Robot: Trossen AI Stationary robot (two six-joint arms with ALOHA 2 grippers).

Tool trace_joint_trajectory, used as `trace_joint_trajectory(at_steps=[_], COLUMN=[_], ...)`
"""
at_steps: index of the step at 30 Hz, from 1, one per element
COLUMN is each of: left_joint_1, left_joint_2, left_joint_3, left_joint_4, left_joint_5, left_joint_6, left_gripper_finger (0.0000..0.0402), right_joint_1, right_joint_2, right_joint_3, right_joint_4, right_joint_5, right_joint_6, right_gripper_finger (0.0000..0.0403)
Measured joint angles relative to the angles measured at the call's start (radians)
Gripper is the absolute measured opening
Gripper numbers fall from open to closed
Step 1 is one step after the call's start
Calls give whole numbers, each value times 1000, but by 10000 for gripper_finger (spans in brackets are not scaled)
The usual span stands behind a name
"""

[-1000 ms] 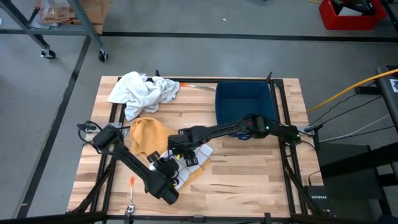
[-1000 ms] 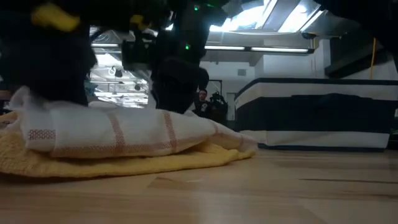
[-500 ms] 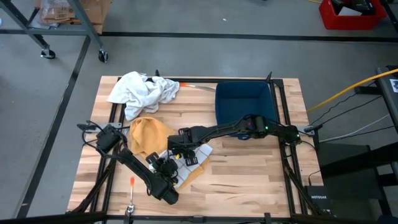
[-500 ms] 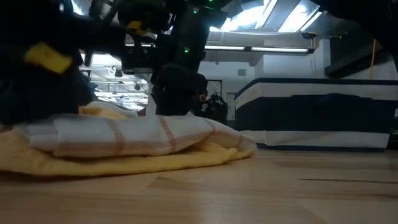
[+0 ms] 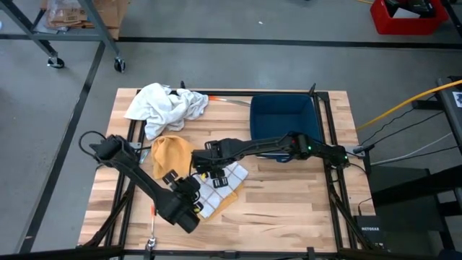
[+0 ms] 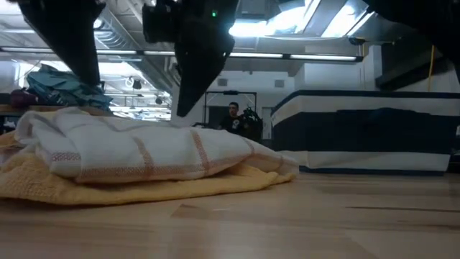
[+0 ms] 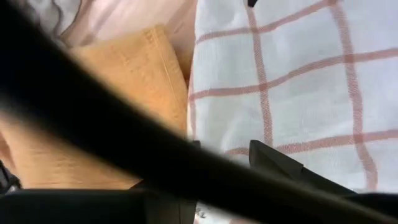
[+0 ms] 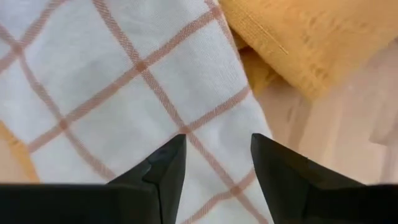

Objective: Fold towel
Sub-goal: Fold the white-and-brown checkered towel

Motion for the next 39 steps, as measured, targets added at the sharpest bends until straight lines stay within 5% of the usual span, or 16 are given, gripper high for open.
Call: trace_joint_trajectory(at_steps=[10,21,29,39], left_joint_1=[-2,-2,-1,-1], left_joint_2=[-21,-22,-23,-23], left_joint_3=[0,0,0,0], left_joint_4=[-206,-208,-208,-204], left_joint_5=[8,13,13,11], left_joint_6=[4,23,22,18], left_gripper_finger=[129,129,129,129], right_joint_1=[107,208,232,217], right_joint_2=[-3,-2,-1,-3], right_joint_3=[-13,-146,-247,-314], right_joint_4=[-136,-145,-22,10], right_joint_5=[55,87,297,237], right_joint_6=[51,49,49,56], right_gripper_finger=[184,184,184,165])
